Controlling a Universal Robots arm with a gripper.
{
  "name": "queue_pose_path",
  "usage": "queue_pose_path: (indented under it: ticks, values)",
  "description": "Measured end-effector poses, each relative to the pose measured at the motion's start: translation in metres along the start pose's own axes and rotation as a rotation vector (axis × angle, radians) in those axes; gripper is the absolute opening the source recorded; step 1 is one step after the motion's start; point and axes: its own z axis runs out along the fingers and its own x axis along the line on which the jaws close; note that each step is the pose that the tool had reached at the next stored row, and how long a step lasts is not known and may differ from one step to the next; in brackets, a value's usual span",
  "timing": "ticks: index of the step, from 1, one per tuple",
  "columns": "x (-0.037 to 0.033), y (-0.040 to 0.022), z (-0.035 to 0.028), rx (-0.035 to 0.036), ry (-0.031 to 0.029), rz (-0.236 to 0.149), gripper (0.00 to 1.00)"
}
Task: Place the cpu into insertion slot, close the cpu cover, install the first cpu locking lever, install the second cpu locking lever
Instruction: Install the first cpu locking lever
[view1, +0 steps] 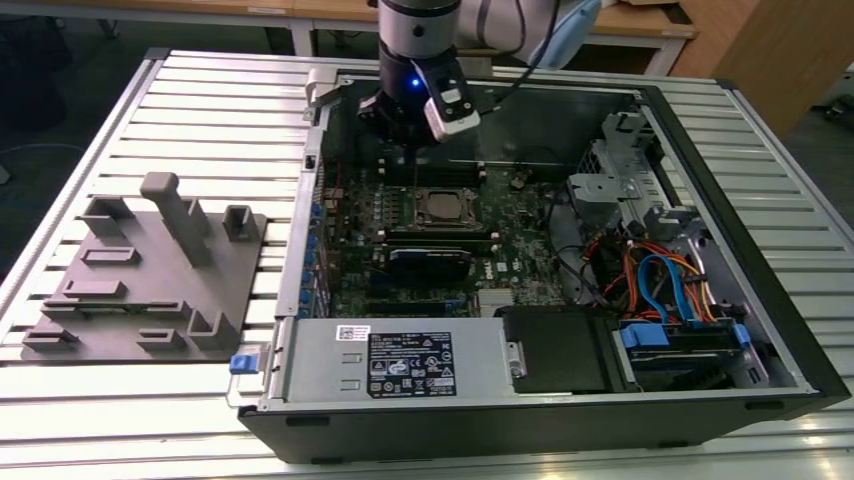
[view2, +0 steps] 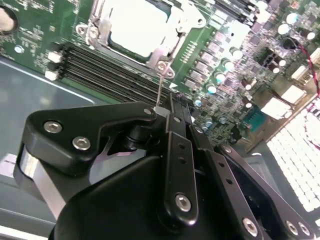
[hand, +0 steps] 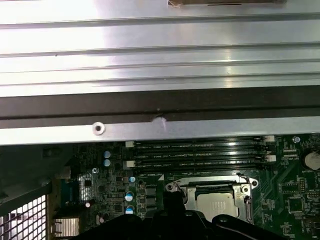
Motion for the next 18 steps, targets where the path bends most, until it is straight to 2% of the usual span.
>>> queue_pose_path:
  ticks: [5,8,18]
  values:
    - [-0.0123,0.0009,0.0004,0.0000,0.0015,-0.001,0.11]
    - [-0.0165,0.0011,0.0005,0.0001,0.0019,-0.003,0.11]
    - [-0.0172,0.0012,0.0006,0.0000,0.0021,-0.006,0.11]
